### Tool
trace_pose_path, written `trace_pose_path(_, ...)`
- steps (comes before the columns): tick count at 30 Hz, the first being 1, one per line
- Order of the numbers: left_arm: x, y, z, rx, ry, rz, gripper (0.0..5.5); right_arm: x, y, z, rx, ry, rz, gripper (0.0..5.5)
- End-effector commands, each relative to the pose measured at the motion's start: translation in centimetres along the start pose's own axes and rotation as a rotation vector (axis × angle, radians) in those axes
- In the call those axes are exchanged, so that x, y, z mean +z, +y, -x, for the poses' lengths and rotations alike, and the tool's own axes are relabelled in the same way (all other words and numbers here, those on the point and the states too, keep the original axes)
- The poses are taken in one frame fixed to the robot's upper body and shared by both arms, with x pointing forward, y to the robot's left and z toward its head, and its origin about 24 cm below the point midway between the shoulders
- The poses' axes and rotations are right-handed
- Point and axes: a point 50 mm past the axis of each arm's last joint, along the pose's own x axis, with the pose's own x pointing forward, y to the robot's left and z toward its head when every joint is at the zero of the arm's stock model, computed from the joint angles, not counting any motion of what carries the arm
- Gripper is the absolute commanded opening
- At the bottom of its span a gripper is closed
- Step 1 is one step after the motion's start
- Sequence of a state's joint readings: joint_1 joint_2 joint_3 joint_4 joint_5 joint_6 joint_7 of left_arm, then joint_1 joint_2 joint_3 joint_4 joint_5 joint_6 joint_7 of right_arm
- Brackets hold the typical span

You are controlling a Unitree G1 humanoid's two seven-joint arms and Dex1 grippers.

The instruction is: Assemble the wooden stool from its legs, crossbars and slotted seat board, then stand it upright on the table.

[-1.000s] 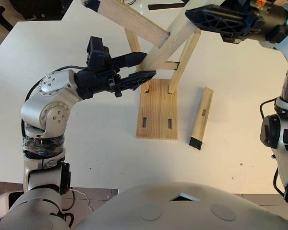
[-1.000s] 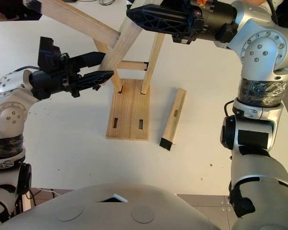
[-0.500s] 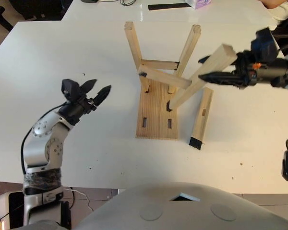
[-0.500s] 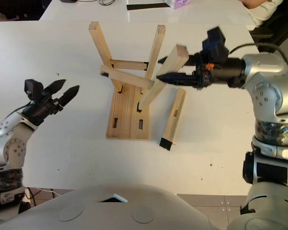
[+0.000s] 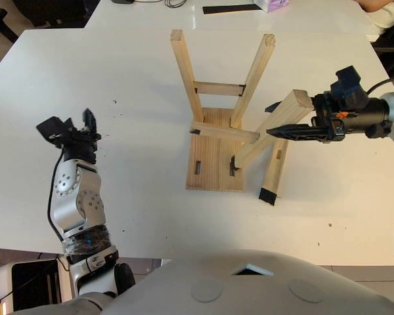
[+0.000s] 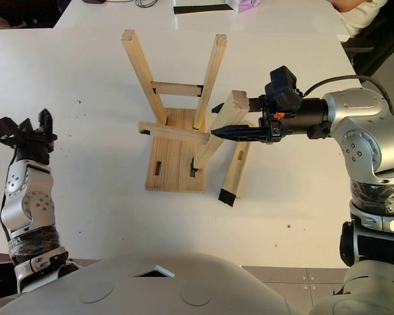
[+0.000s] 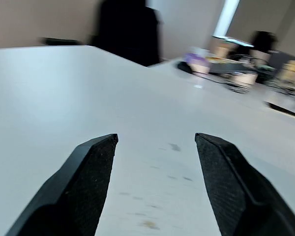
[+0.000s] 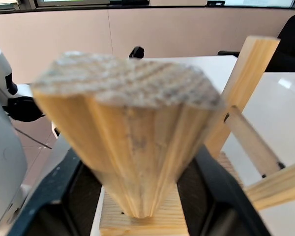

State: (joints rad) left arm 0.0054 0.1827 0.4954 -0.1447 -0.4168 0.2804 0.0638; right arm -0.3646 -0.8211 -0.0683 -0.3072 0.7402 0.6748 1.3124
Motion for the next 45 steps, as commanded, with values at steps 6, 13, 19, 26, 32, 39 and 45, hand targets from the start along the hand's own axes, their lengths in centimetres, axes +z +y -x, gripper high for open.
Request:
trace_pose_path(6,-0.5,0.0,1.1,0.095,-0.022,-0.002,2.93,0.1,0.4,-0.2,0.046,0.016,-0.035,2.04)
trace_pose_path(13,-1.0,0.3,1.8,0.121,-0.022,0.010,2.93,-0.5,0.0,-0.5,0.018,0.017,-0.051,2.04)
trace_pose_path(19,-1.1,0.3,2.0,0.122,-0.027,0.025,2.93,-0.4,-1.4,-0.4,-0.053,0.026,-0.022,2.04)
trace_pose_path(26,-1.5,-0.1,2.4,0.122,-0.017,0.047,2.93,-0.7,-0.4,-1.5,0.004,0.082,0.031,2.04)
trace_pose_path(32,-2.2,-1.0,3.0,0.099,-0.003,0.052,2.93,-3.9,1.3,-3.4,0.028,0.247,-0.015,2.04)
trace_pose_path(39,-2.6,-2.0,3.2,0.066,0.008,0.064,2.93,-6.8,0.7,-4.0,-0.058,0.383,-0.095,2.04)
trace_pose_path(45,-2.8,-2.2,3.5,0.058,0.014,0.082,2.93,-5.5,0.1,-3.6,-0.069,0.325,-0.077,2.04)
